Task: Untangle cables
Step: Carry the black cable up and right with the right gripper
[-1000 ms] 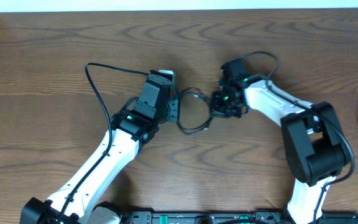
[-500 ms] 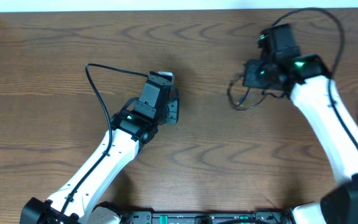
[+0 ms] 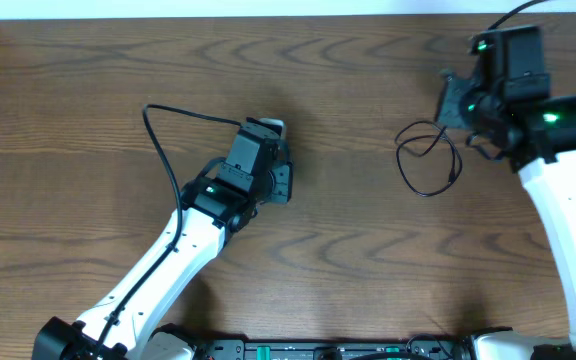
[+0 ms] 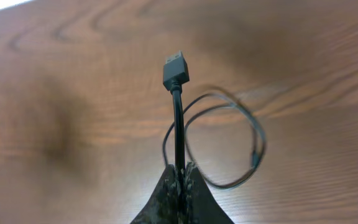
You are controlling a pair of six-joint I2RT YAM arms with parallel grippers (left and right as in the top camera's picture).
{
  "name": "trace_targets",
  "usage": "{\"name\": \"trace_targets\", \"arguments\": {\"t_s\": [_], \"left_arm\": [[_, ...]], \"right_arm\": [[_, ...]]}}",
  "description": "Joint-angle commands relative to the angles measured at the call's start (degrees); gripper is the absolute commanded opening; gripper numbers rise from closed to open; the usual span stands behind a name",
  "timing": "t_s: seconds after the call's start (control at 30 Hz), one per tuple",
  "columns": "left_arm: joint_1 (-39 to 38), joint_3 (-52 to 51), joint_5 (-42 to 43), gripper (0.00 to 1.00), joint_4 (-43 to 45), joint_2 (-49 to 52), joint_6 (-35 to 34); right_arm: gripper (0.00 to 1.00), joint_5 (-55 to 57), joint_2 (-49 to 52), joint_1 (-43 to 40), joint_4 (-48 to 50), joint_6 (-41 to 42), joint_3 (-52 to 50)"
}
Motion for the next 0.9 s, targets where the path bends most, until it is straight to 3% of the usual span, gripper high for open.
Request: {"name": "trace_targets", "arguments": {"t_s": [0.0, 0.4, 0.6, 0.87], "left_arm": [[-1.9, -0.26, 0.76, 0.53, -0.11, -0.63, 0.52], [-2.95, -0.28, 0.74, 0.53, 0.92, -0.61, 0.52], [-2.95, -0.28, 0.74, 0.53, 1.31, -0.57, 0.52], [-2.95, -0.28, 0.09, 0.53, 1.77, -0.33, 0.5]], "right_arm": [[0.01, 4.76, -2.16, -2.03, -2.82, -2.32, 7.32], [0.01, 6.49, -2.23, -9.6, -10.32, -4.83, 30.73], [0.01, 5.86, -2.73, -10.29, -13.77, -6.29, 36.44], [0.01, -13.14, 2.1, -7.54, -15.43, -9.62, 34.93]]}}
